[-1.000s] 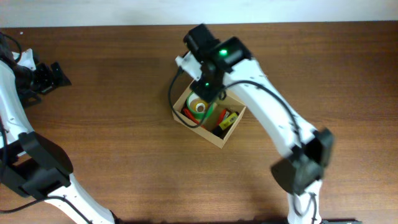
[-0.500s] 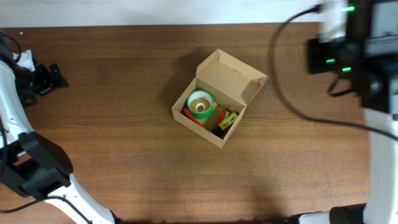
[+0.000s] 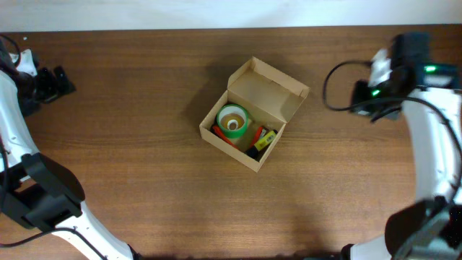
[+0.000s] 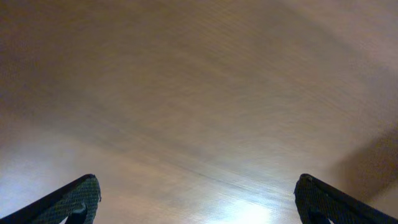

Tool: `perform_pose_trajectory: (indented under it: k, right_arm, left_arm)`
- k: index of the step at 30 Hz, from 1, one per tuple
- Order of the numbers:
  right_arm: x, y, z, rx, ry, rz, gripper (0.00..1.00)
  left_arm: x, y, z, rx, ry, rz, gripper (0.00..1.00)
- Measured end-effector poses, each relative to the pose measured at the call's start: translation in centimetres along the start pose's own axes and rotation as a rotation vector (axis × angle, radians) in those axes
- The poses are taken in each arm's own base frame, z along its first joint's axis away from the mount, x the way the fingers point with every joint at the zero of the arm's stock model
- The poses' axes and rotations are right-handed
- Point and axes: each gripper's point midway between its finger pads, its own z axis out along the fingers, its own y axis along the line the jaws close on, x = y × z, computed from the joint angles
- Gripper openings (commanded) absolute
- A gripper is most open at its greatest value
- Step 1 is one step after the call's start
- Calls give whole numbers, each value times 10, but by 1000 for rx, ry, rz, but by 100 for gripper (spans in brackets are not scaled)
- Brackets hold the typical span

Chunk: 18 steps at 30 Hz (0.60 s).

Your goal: Pack container

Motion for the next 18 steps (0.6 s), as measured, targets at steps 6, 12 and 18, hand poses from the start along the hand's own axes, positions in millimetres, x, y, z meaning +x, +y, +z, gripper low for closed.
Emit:
perform_pose_trajectory:
  k: [6, 12, 18]
  right_arm:
    - [21, 33, 62, -48, 98, -51, 4]
    - [9, 58, 91, -95, 79, -76, 4]
    - [-13, 76, 133, -208, 52, -47, 4]
  left_arm:
    - [-8, -37, -1, 174, -35, 56, 35]
    - [11, -92, 3, 273, 24, 212, 27]
    - [33, -150, 10, 314, 70, 368, 27]
